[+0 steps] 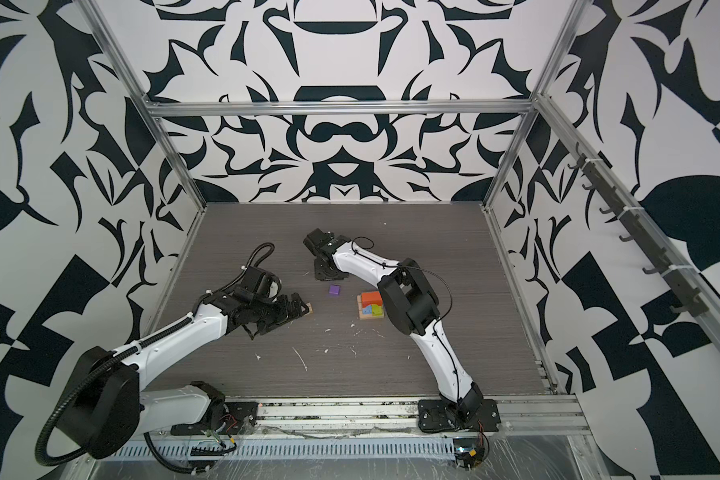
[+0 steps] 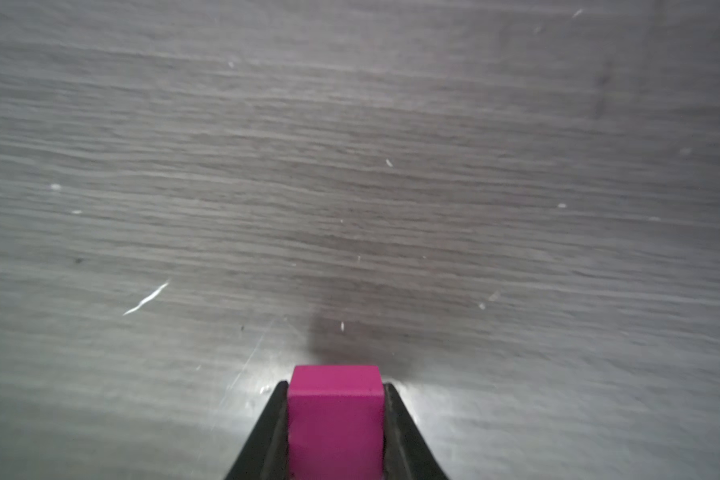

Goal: Build the wood block tower
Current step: 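Carry the magenta cube over the orange block with the right gripper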

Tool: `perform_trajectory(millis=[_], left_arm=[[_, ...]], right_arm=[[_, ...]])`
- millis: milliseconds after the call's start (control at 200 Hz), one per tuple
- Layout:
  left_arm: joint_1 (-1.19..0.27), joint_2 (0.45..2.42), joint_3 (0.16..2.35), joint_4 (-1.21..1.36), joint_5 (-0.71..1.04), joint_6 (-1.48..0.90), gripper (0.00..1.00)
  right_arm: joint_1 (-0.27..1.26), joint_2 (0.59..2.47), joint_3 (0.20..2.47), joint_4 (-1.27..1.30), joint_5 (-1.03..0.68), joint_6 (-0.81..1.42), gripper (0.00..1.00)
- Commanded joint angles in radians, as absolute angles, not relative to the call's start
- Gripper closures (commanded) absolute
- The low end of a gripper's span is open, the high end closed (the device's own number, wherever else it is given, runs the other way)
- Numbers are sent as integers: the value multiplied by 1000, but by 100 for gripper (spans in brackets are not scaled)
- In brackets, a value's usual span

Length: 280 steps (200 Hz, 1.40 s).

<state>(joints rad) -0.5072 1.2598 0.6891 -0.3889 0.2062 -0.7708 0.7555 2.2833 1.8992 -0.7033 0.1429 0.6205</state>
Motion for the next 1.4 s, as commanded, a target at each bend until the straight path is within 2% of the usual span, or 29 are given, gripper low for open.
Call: perform_trajectory(millis=[0, 410, 970, 1395], left_arm=[[-511, 1242, 670, -384, 217, -771, 0], [-523, 1214, 683, -335, 258, -740, 0], [-551, 1210, 716, -270, 263, -723, 1], [-571, 1207, 737, -215, 291, -690, 1]], right_arm=[[762, 2189, 1890, -706, 161, 602, 69], [762, 2025, 1802, -722, 147, 563, 71], [762, 1740, 1559, -782, 161, 542, 70], [761, 1628, 1400, -828, 163, 528, 70]])
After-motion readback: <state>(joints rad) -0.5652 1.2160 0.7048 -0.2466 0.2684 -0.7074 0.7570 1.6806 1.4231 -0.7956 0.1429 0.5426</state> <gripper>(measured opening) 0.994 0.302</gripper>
